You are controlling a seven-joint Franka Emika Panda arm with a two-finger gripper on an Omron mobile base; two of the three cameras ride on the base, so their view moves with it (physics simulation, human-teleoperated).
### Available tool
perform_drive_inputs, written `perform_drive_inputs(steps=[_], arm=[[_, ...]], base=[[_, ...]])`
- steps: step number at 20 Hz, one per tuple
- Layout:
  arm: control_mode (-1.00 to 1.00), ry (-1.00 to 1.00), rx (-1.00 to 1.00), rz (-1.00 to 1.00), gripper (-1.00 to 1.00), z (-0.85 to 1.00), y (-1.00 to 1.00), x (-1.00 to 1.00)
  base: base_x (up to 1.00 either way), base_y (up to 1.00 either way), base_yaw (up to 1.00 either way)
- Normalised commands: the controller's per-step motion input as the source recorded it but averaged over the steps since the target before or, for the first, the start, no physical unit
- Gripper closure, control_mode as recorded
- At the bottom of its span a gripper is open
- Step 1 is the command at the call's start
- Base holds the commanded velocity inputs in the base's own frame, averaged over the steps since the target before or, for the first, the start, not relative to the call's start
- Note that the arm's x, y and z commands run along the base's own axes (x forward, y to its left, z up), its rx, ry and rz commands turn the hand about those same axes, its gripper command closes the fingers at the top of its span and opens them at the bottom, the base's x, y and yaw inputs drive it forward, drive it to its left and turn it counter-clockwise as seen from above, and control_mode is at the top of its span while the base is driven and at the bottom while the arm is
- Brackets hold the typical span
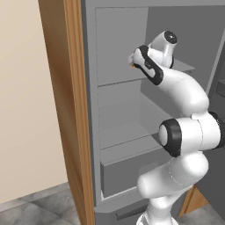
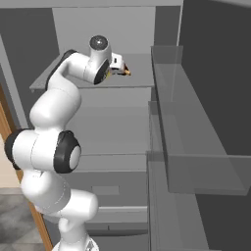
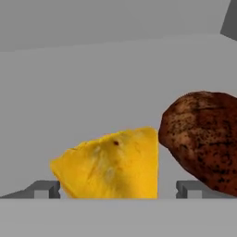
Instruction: Take the cheese, steak, and lemon wedge from the fridge and place them on the plate on the dining counter to create an appetizer plate.
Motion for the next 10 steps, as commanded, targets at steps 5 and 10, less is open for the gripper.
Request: perform_drive_inputs(steps=[5,10], arm=[[-1.0,0.03,-0.14,0.01,1.0,-0.62,0.44,0.0],[-1.0,0.0,-0.01,0.0,1.0,-0.11,0.13,0.14]], base=[[0.0,0.0,0.0],[0.0,0.0,0.0]])
